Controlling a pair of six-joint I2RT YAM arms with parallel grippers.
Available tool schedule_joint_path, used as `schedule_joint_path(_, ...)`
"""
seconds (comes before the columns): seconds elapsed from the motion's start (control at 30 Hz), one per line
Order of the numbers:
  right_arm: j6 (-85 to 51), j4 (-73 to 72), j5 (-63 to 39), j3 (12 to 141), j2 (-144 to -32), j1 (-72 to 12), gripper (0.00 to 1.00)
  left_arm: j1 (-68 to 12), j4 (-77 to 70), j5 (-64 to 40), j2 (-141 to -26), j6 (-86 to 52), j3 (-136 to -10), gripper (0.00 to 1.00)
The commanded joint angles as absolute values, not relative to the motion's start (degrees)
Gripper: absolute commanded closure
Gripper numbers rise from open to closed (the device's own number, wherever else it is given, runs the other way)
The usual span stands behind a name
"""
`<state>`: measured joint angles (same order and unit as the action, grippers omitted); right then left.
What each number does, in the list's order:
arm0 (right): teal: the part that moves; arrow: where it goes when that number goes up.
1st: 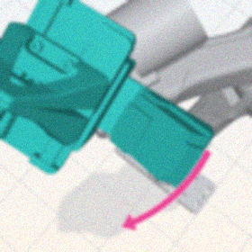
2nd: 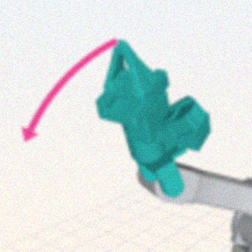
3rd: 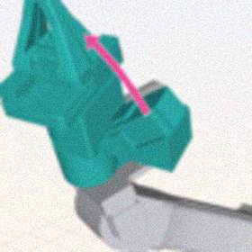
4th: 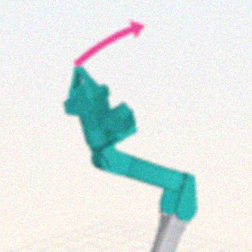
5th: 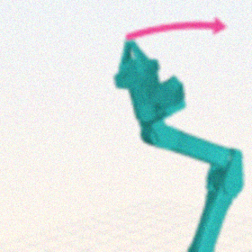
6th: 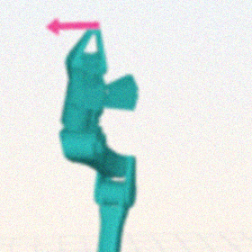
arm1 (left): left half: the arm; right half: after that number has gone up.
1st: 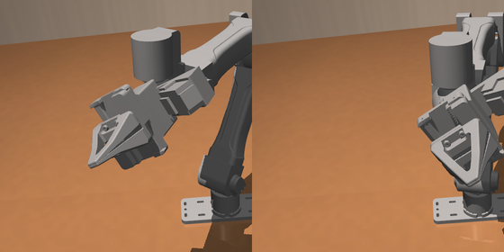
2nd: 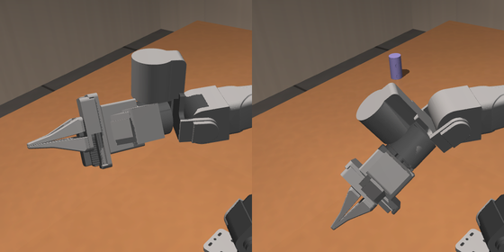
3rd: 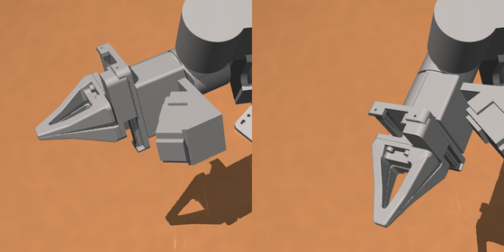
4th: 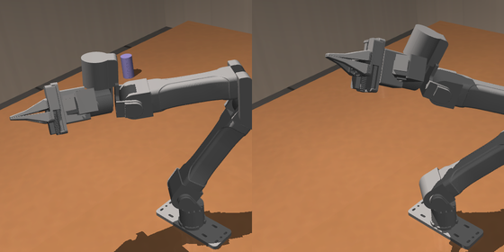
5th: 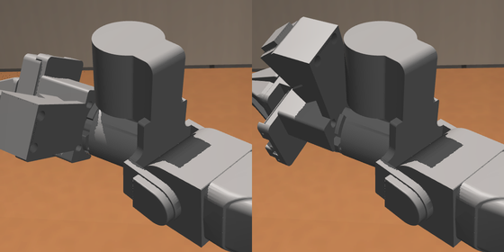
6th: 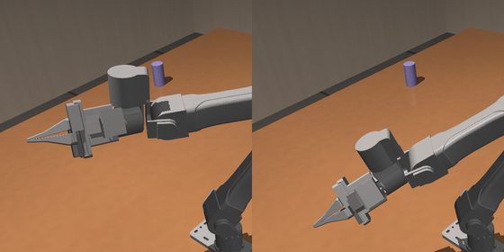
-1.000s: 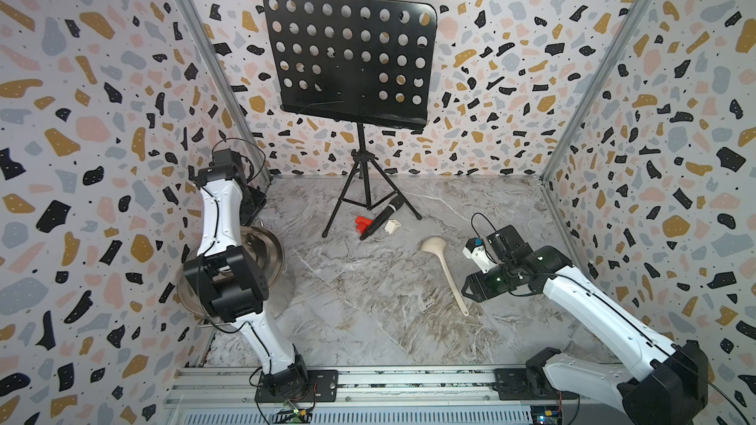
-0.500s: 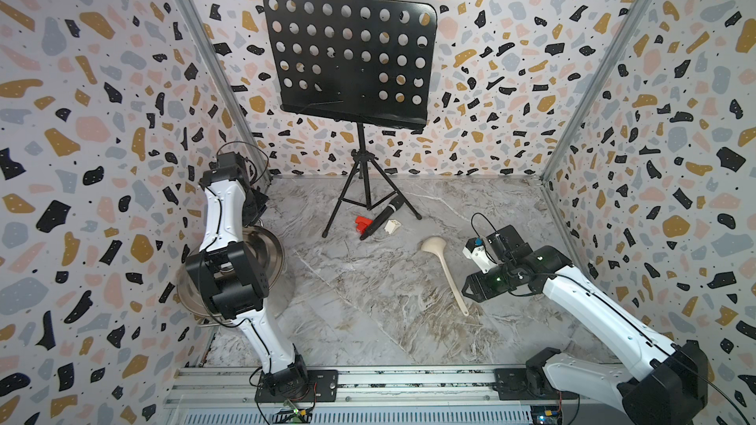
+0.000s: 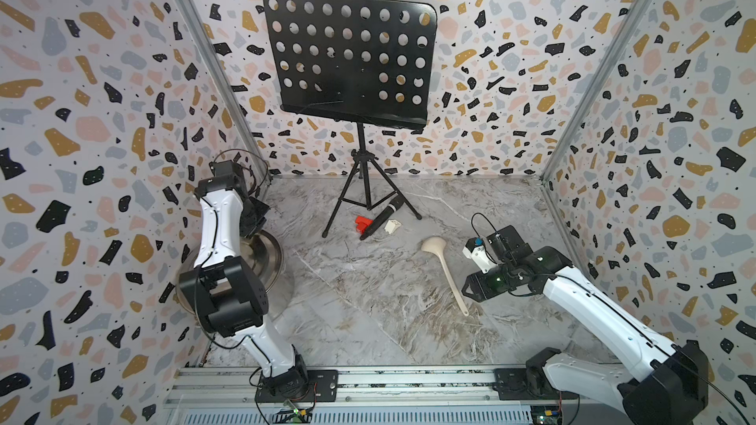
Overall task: Stir the soup with a spoon
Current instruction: Move the pan to the center of the board.
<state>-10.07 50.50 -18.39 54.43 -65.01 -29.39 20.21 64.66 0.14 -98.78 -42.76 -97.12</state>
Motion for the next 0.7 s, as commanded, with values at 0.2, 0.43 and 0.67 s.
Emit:
schedule_joint_path(0.2,-10.3,50.0,-19.1,53.8,-63.0,-29.6,0.46,20.5,63.5,-0.7,-99.9,-46.6,-103.4,0.56)
schedule_joint_path(0.43,-10.3,49.7,-19.0,53.7,-63.2,-29.6,0.46,21.0,65.5,0.4,-106.4,-51.9,-111.9,0.59)
schedule_joint_path(0.67,-10.2,49.8,-18.2,53.6,-63.3,-29.6,0.46,22.1,58.6,-2.5,-105.7,-60.1,-103.9,0.65)
